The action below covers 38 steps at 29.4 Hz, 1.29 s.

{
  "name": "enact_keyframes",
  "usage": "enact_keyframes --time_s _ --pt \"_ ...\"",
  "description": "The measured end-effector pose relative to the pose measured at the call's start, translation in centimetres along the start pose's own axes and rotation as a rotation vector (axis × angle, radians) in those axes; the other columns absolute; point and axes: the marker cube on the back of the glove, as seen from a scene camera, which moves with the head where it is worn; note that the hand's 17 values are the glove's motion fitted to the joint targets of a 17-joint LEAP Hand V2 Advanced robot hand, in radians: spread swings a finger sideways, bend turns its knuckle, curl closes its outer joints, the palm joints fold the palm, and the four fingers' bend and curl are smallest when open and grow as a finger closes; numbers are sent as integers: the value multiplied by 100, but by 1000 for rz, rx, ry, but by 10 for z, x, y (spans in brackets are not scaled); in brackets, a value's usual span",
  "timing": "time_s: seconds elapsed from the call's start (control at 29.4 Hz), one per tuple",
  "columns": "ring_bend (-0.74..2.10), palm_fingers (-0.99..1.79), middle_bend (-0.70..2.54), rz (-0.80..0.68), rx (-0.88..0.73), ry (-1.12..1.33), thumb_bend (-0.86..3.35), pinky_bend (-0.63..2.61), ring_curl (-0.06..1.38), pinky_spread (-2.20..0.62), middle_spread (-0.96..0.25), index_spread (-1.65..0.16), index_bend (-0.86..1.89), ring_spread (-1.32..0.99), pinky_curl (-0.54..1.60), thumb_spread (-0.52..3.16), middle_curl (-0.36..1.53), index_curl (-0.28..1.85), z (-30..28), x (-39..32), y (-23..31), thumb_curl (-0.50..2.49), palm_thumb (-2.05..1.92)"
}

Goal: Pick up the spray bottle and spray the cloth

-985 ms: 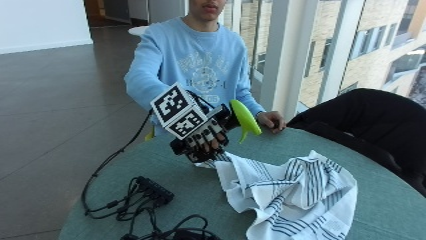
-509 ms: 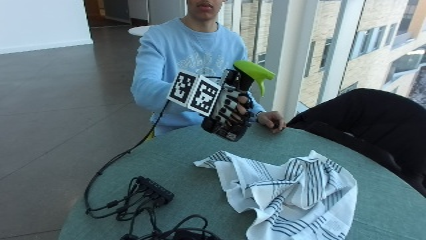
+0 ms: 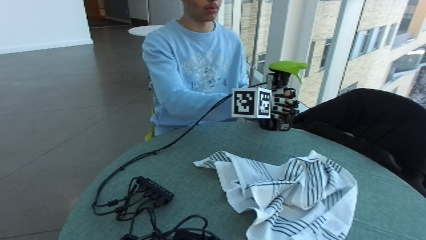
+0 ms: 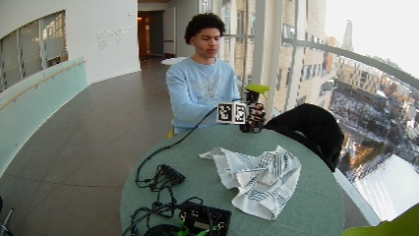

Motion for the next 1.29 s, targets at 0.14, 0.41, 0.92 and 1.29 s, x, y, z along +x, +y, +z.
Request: enact_keyframes --time_s 0.14,0.41,0.92,1.29 --pt "40 108 19 -3 -32 -11 -3 24 37 13 -11 -23 13 -3 37 73 45 36 37 8 -9 66 96" --pt "39 108 19 3 -25 19 -3 24 36 12 -11 -24 13 -4 37 75 45 36 68 27 -20 66 95" --pt "36 111 21 -18 -3 40 -3 22 36 11 -11 -23 15 -4 37 89 45 37 82 39 -16 60 88" --pt "35 92 23 2 -53 74 -3 23 37 11 -9 -27 4 -5 38 102 46 33 70 28 7 53 80"
